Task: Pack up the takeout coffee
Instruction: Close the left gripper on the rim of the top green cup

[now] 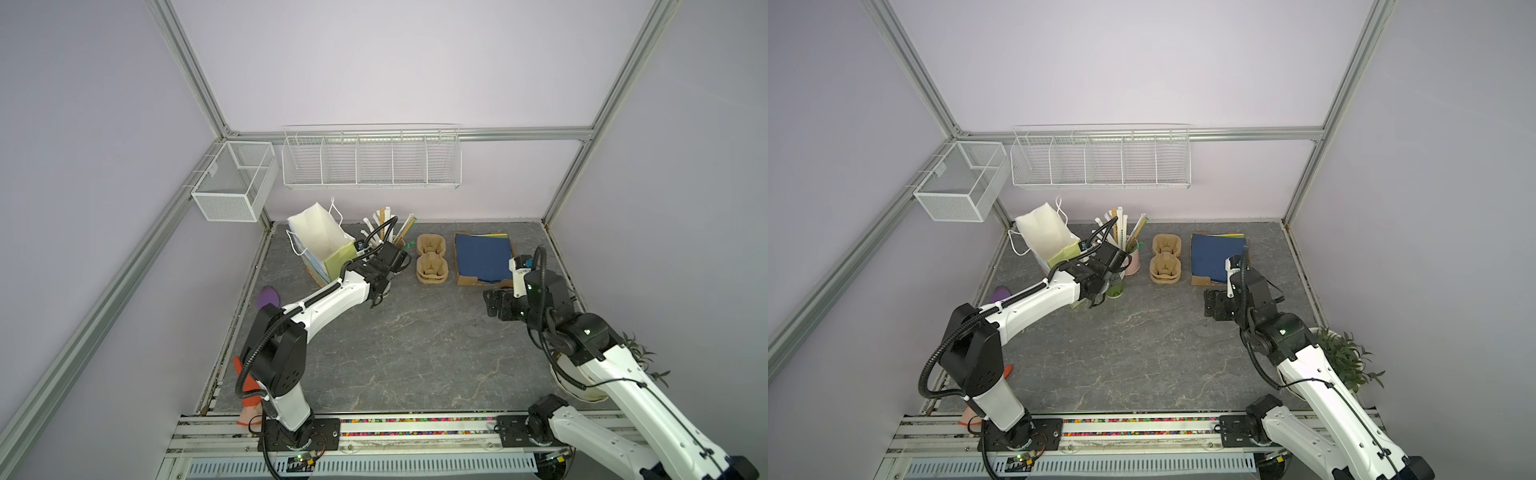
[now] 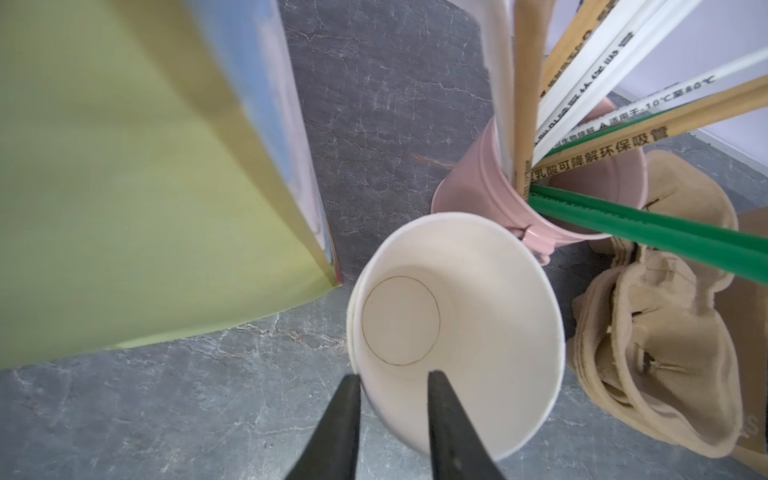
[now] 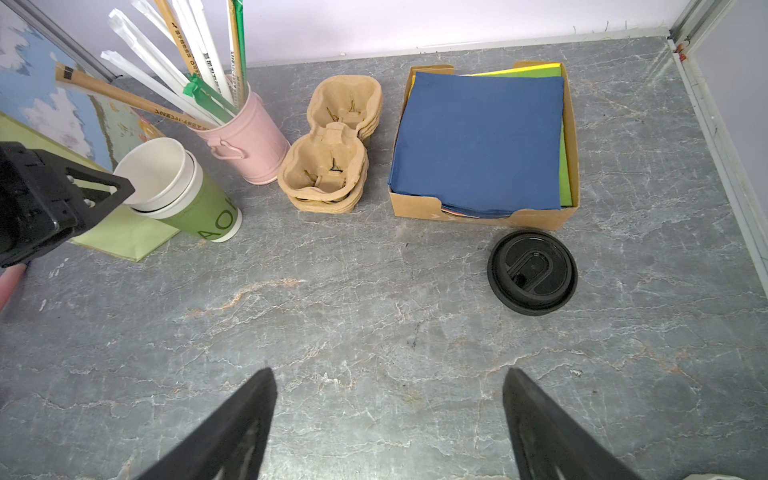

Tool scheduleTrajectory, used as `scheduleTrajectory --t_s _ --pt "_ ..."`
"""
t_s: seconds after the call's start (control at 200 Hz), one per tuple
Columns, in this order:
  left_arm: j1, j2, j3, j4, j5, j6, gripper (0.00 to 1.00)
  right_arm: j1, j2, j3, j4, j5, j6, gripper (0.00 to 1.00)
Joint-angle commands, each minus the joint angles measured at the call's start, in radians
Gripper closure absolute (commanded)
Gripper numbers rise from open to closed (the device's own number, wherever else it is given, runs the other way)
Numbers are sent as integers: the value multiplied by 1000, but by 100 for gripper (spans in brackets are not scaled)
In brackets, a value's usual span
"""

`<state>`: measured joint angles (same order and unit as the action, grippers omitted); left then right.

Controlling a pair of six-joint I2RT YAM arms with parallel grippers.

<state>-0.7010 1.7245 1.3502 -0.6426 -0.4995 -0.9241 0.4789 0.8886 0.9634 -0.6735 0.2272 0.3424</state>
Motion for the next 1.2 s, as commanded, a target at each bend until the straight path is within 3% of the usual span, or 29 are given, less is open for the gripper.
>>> scheduleTrajectory --t_s 0.0,0.185,0.375,0.55,0.79,0.965,1.194 --pt "5 13 30 -39 -7 -27 75 10 -8 12 -8 -4 -16 12" --pt "6 11 15 -36 0 -29 77 14 -4 9 -3 -5 -16 12" --pt "6 5 13 -43 -1 -27 89 20 2 9 -6 -4 -15 12" --pt "6 0 4 -47 0 -27 90 25 1 11 -6 -4 -17 12" --pt "6 -28 24 -68 30 -35 100 32 14 20 -12 -18 -20 12" --pt "5 -72 68 -112 127 -67 100 44 63 31 2 -143 19 12" --pt "6 -147 -17 2 291 -100 100 66 162 -54 219 -356 223 12"
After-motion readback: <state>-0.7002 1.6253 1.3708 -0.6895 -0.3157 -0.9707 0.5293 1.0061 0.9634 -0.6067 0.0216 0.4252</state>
